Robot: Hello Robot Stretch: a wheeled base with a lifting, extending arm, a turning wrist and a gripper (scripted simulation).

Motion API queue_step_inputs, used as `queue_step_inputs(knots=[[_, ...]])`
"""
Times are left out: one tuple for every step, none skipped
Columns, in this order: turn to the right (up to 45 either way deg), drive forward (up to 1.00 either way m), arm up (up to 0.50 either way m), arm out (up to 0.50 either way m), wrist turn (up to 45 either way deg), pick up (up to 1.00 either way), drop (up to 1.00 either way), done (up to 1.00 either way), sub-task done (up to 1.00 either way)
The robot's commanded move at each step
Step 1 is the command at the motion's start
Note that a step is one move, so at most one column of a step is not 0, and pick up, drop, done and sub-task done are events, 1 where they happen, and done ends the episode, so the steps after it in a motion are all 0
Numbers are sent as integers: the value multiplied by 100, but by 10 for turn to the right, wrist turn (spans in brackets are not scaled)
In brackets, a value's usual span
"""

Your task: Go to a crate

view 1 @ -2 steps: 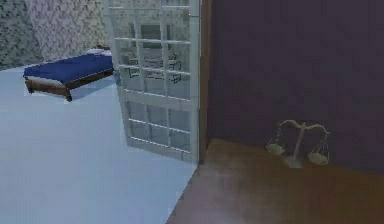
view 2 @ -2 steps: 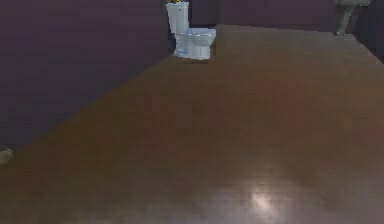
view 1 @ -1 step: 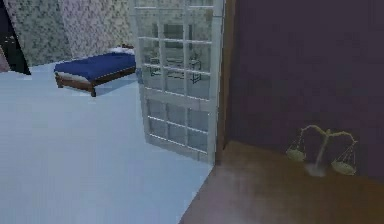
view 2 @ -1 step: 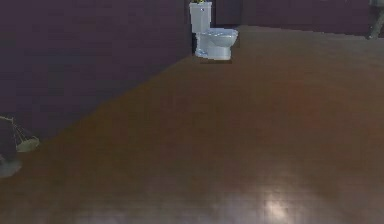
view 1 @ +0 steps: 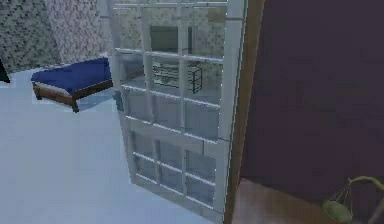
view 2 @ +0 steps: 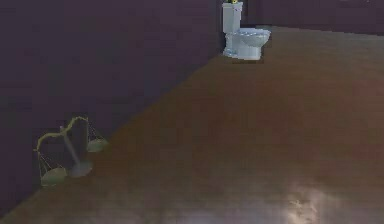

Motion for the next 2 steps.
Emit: queue_step_inputs(knots=[[-450, 0, 0, 0, 0, 0, 0, 0, 0], [-240, 0, 0, 0, 0, 0, 0, 0, 0]])
